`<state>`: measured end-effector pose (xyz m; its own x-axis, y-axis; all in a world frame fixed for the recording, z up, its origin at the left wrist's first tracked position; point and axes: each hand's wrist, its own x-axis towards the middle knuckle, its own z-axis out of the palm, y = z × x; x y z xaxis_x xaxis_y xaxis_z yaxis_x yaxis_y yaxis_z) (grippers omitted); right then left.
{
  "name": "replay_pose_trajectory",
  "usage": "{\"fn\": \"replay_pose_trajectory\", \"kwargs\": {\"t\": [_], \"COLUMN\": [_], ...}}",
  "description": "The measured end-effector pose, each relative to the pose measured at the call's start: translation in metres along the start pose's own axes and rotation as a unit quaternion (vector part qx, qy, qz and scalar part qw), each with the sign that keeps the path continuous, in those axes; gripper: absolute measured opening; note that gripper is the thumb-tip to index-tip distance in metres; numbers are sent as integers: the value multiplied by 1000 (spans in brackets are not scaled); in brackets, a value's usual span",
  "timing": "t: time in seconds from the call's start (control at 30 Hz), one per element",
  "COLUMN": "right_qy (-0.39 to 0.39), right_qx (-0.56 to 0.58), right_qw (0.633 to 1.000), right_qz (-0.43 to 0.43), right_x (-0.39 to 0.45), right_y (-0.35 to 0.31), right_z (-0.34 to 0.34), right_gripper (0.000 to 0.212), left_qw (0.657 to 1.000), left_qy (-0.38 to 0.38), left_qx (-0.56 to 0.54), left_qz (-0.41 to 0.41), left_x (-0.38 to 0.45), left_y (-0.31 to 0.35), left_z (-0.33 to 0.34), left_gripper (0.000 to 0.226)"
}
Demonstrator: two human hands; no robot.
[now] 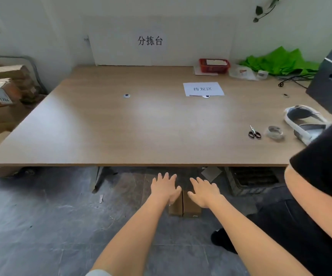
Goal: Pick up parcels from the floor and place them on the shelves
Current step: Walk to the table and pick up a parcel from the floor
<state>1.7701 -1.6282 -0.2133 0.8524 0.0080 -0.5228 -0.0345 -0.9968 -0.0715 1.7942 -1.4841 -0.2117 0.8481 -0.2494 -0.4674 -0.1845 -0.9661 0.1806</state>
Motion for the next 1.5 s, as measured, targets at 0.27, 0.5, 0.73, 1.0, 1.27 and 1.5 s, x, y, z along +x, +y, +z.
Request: {"fn": "replay_pose_trajectory", "kwargs": {"t": [0.27,0.5,0.73,1.0,1.27,1.5], "right_qy": [-46,-62,-89,-64,-61,-57], "right_qx": [44,131,259,389,330,301], "right_qw": [998,989,960,916,940,947], "right_qz": [2,-2,54,70,69,99], "right_x": [72,176,307,478,587,612], "right_y": [13,42,56,56,59,55], "right_z": [15,74,213,400,498,516], "right_gripper": [64,61,55,60,72,74], "left_qw": [999,996,988,968,952,914], "left_qy": [-43,-62,-77,-53,-63,-85], "left_qx": [5,-55,-112,-225,-270,-362], "left_qz": [9,-44,-70,-100,-133,-163], "left_x": [71,172,297,456,546,584], "left_y": [-12,-28,-60,-102,-131,-135], "left_z": [15,91,234,419,518,551], "left_gripper": [60,59,58,66,66,62]}}
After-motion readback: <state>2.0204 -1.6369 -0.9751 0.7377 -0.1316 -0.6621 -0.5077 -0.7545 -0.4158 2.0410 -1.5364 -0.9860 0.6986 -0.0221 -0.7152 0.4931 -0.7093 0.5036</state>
